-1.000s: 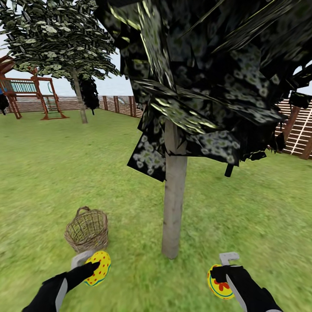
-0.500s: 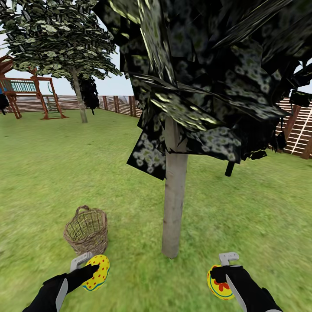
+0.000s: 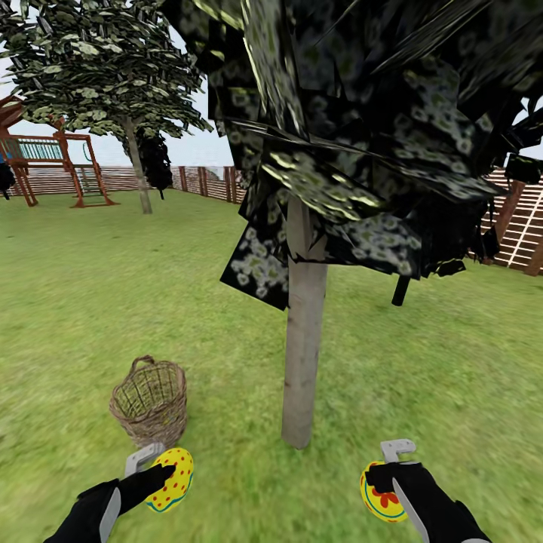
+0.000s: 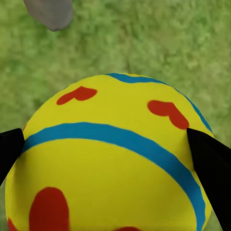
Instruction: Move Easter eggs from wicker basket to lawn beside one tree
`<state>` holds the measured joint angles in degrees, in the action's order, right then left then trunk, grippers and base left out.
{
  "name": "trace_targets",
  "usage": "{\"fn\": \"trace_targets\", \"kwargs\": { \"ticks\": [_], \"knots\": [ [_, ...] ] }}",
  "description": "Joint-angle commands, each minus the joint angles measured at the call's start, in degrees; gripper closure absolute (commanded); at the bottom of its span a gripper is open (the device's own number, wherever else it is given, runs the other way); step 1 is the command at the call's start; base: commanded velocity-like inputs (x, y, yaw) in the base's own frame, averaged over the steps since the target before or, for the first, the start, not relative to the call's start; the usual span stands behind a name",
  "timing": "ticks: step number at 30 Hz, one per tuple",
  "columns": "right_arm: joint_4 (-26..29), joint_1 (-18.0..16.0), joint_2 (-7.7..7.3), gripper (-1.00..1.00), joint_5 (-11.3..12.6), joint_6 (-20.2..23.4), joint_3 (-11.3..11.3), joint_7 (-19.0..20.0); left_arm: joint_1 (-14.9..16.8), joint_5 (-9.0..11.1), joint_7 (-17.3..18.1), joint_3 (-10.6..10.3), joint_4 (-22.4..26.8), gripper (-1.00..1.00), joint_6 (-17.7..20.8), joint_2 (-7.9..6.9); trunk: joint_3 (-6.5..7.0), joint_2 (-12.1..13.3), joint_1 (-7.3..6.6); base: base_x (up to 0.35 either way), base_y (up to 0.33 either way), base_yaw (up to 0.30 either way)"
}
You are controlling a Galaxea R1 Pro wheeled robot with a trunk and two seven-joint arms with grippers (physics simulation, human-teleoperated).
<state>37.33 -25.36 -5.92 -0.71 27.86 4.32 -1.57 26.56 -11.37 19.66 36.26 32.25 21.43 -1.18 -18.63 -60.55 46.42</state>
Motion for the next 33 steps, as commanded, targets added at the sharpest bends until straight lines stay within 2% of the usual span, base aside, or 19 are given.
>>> {"fn": "trace_targets", "kwargs": {
  "ticks": [1,10,15,33],
  "knots": [
    [0.1,0.0,-0.06,1.00,-0.1,0.4,0.3,-0.1,0.1,-0.5,0.6,0.5,0.1,1.00,0.3,0.05,-0.26,-0.5,0.23,0.000,0.000,0.000],
    [0.0,0.0,-0.06,1.00,-0.2,0.2,0.4,-0.2,0.1,-0.6,0.5,0.4,0.0,1.00,0.4,0.12,-1.87,-4.1,2.21,0.000,0.000,0.000],
    [0.1,0.0,-0.06,1.00,-0.1,0.3,0.4,-0.2,0.1,-0.6,0.4,0.3,-3.1,1.00,0.1,0.09,-2.77,-6.1,3.31,0.000,0.000,0.000],
    [-0.1,0.0,0.03,1.00,-0.4,0.2,0.5,-0.2,0.1,-0.6,0.4,0.3,-3.3,1.00,0.1,0.13,-6.00,-13.3,7.26,0.000,0.000,0.000]
  ]
}}
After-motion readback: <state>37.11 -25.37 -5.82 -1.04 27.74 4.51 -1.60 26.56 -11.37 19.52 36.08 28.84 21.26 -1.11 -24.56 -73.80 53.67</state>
